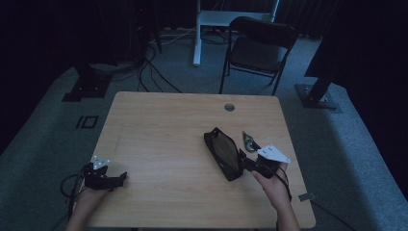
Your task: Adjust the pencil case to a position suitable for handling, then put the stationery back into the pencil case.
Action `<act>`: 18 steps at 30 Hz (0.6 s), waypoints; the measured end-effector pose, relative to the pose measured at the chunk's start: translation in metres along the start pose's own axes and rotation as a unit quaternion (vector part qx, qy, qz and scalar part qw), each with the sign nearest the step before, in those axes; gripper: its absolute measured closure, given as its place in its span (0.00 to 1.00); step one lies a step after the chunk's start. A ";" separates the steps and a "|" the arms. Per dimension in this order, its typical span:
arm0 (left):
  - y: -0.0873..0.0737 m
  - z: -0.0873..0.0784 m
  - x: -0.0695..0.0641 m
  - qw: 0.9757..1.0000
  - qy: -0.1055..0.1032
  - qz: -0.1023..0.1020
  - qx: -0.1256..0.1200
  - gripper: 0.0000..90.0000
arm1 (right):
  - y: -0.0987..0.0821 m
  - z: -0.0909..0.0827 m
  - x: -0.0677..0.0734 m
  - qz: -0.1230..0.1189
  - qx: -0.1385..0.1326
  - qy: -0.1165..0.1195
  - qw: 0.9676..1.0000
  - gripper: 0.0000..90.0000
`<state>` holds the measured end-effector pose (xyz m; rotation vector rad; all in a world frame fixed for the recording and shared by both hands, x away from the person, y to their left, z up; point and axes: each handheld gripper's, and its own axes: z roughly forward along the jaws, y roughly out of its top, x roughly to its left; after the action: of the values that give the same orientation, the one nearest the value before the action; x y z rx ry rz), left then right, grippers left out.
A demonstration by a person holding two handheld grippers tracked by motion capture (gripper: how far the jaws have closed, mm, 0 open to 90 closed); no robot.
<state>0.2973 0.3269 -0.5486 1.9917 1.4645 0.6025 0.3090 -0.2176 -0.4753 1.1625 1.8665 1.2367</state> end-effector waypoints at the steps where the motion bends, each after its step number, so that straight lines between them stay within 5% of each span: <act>1: 0.000 0.000 0.000 1.000 0.000 0.000 0.000 0.01 | 0.000 0.000 0.000 0.000 0.000 0.000 1.000 0.45; 9: 0.000 0.000 0.000 1.000 0.000 -0.001 0.000 0.01 | 0.002 0.019 -0.019 0.013 0.020 0.012 1.000 0.33; 18: 0.000 0.000 0.000 1.000 0.000 -0.001 0.000 0.01 | 0.002 0.039 -0.042 0.020 0.032 -0.009 0.999 0.32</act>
<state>0.2973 0.3267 -0.5485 1.9905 1.4661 0.6014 0.3606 -0.2403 -0.4876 1.2473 1.8907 1.1925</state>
